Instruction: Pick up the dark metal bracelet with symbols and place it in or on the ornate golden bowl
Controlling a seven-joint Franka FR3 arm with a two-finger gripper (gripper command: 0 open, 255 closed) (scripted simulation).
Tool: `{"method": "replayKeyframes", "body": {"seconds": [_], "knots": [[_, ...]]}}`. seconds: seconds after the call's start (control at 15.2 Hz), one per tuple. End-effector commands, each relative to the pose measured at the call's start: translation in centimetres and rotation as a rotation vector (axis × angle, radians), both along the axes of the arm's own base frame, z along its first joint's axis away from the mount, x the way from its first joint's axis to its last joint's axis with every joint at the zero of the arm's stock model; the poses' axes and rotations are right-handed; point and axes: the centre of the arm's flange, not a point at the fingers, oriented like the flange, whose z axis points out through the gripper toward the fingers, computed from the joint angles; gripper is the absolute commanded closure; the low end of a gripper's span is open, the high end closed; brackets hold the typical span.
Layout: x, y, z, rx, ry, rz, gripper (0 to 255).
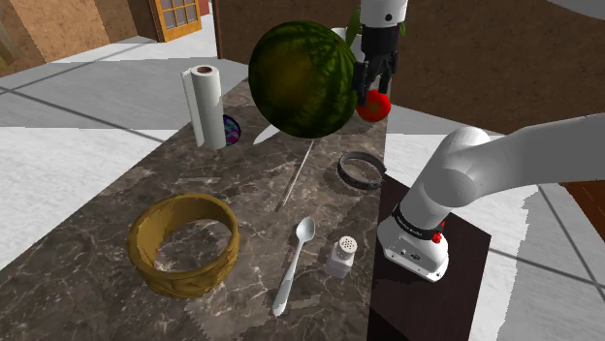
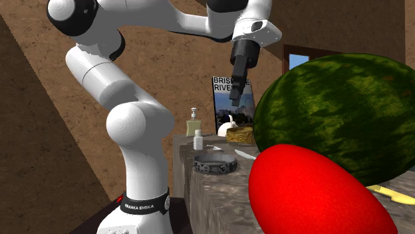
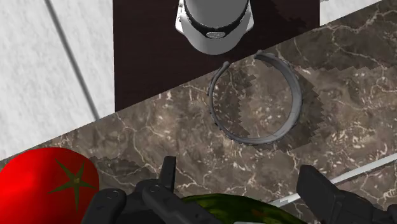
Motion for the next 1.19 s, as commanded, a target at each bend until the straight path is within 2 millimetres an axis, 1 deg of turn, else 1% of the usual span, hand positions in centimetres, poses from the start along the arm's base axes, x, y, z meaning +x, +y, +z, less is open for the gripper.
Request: {"method": "replayKeyframes", "body": {"seconds": [0.0,0.4,0.79,1.12], "knots": [[0.0,0.0,0.0,0.000,0.000,0.000,0],[-1.5,2.8,-6.4,0.074,-0.002,-0.148,0],[-2.5,6.2,-12.5,0.148,-0.003,-0.296,0],[-2.9,6.7,-14.8,0.152,-0.003,-0.303,0]]}}
